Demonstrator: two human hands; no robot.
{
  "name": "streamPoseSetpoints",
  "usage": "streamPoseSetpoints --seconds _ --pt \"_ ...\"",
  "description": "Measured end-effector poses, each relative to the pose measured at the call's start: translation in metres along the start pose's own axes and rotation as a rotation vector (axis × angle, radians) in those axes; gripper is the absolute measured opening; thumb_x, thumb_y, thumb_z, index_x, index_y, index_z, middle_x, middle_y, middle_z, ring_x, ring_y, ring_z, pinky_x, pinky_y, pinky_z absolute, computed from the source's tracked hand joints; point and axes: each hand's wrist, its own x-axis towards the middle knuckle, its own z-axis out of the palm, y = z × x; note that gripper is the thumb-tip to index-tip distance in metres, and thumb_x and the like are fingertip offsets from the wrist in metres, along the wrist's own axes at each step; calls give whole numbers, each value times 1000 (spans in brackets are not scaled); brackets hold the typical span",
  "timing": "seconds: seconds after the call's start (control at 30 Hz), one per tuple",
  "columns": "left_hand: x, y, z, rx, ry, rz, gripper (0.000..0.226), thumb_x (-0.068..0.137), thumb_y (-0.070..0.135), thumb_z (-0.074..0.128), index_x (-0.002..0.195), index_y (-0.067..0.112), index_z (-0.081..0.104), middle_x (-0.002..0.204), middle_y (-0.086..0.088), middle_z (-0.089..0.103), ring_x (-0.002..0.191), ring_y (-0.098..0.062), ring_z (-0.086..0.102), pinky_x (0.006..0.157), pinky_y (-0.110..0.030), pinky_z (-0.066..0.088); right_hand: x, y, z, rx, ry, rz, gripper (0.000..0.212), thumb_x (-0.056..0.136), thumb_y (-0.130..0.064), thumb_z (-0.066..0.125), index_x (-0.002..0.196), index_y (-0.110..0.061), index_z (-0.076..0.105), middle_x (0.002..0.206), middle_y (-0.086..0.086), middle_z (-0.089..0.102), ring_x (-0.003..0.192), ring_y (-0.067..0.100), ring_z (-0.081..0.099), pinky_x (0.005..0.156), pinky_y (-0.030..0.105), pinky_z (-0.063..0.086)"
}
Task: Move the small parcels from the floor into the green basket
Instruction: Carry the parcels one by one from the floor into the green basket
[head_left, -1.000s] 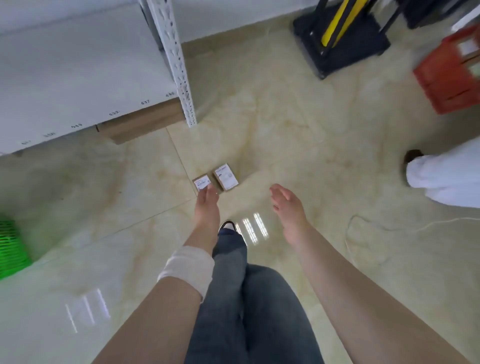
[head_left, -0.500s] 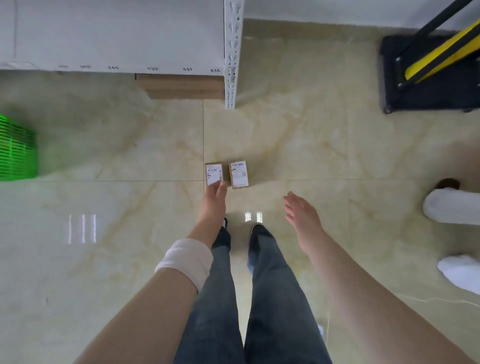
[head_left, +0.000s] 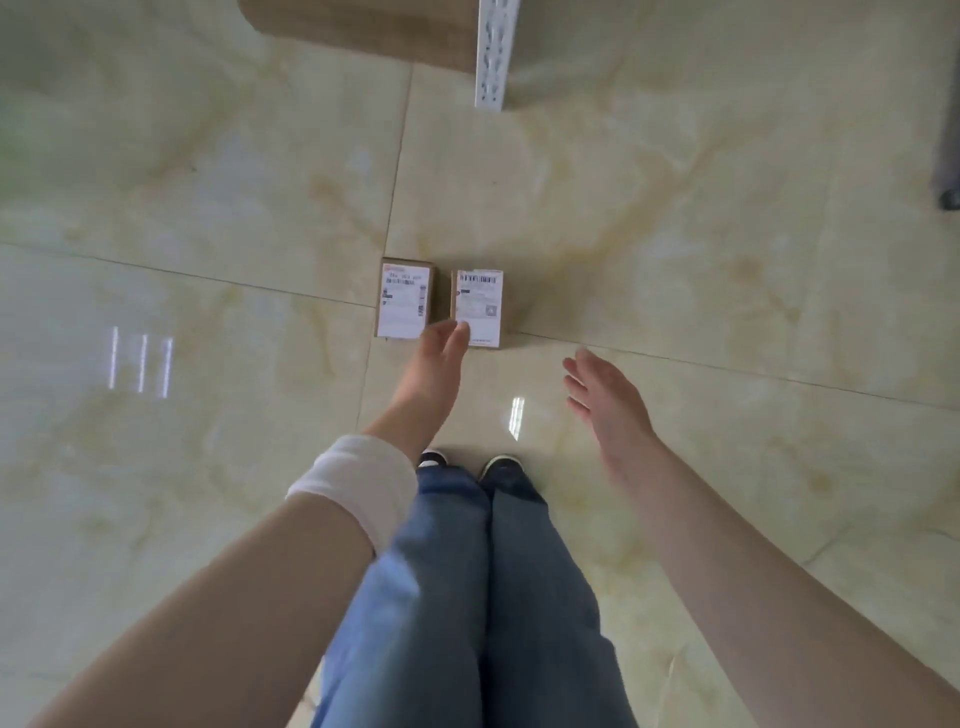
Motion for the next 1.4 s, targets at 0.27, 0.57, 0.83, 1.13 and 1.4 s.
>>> streamPoseSetpoints --seconds 0.27,0.57,0.83,1.13,1.4 --pt "206 -113 51 153 85 58 64 95 45 34 149 18 13 152 -5 32 138 -25 35 113 -42 30 240 84 76 -46 17 -121 54 96 -48 36 142 -20 38 150 -2 39 133 14 41 112 36 33" --pt "270 -135 58 -227 88 207 35 96 39 37 126 25 49 106 14 64 96 1 61 79 -16 51 313 103 101 88 -12 -363 50 68 -70 46 100 -35 62 132 17 48 120 26 55 99 55 46" --pt "234 -109 54 -313 -1 200 46 90 48 40 131 29 39 112 10 60 101 -3 59 80 -23 50 268 78 87 138 -162 -400 55 85 -40 41 134 -13 40 115 -4 61 97 3 63 82 27 55" --pt "30 -2 -9 -361 5 255 46 98 35 34 143 27 30 121 7 57 98 -3 58 74 -13 51 47 -18 73 83 -80 -417 51 95 -31 49 142 -15 37 133 7 58 103 10 65 69 15 55" --pt "-196 85 -100 -519 116 262 45 98 35 34 142 28 32 126 1 56 103 -14 58 78 -32 52 -190 -101 87 -36 -130 -457 50 93 -34 53 140 -21 42 132 1 58 98 8 64 66 15 56"
